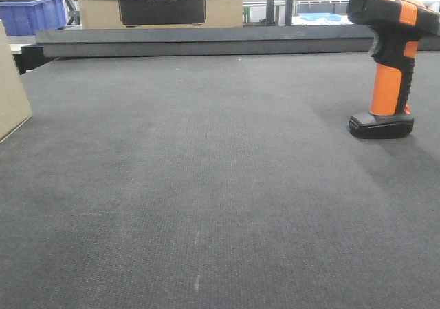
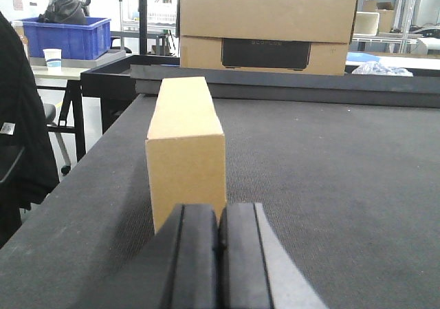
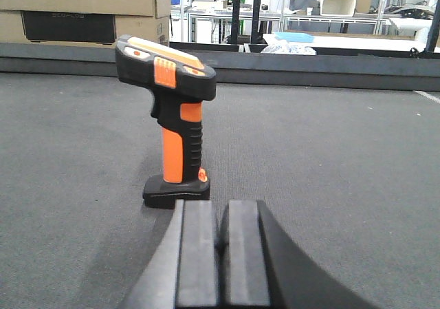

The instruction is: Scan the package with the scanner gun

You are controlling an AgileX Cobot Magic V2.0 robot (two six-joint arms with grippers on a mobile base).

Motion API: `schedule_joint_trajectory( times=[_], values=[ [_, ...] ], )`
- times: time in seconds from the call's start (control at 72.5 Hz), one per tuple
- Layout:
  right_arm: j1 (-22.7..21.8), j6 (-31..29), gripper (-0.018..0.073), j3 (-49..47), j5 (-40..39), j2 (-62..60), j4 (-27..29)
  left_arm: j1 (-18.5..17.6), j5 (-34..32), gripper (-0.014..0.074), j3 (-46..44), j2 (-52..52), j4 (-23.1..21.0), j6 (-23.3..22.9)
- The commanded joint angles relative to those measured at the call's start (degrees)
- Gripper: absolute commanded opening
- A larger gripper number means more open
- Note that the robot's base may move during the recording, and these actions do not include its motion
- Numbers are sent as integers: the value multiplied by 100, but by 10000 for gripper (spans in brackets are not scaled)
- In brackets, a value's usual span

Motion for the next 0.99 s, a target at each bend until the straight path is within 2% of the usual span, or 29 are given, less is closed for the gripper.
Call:
schedule_joint_trajectory(
  times=[0.0, 0.055, 0.152, 0.221, 0.414, 0.58, 0.731, 0.842, 0.98],
  values=[
    [-18, -26, -168, 1, -111, -20, 16, 1, -24, -94, -11, -22, -55, -11],
    [-18, -26, -168, 1, -111, -20, 16, 1, 217, -94, -226, -22, -88, -11],
    [-18, -26, -168, 1, -111, -20, 16, 1, 1144, -94, -889, 61, -226, -11],
    [-18, -26, -168, 1, -111, -20, 16, 1, 1502, -94, -1355, 305, -215, -11],
    [-18, -26, -168, 1, -111, -20, 16, 1, 1696, -94, -2450, 1501, -159, -11],
    [-18, -26, -168, 1, -111, -20, 16, 1, 2397, -94, -3473, 2961, -188, -11],
    [-18, -26, -168, 1, -111, -20, 16, 1, 2360, -94, -4044, 3970, -201, -11],
    [-18, -26, -168, 1, -111, -20, 16, 1, 2418, -94, -4297, 4345, -187, -11],
    [-18, -26, -168, 1, -111, -20, 16, 1, 3361, -102, -5142, 5136, -187, -11]
  ],
)
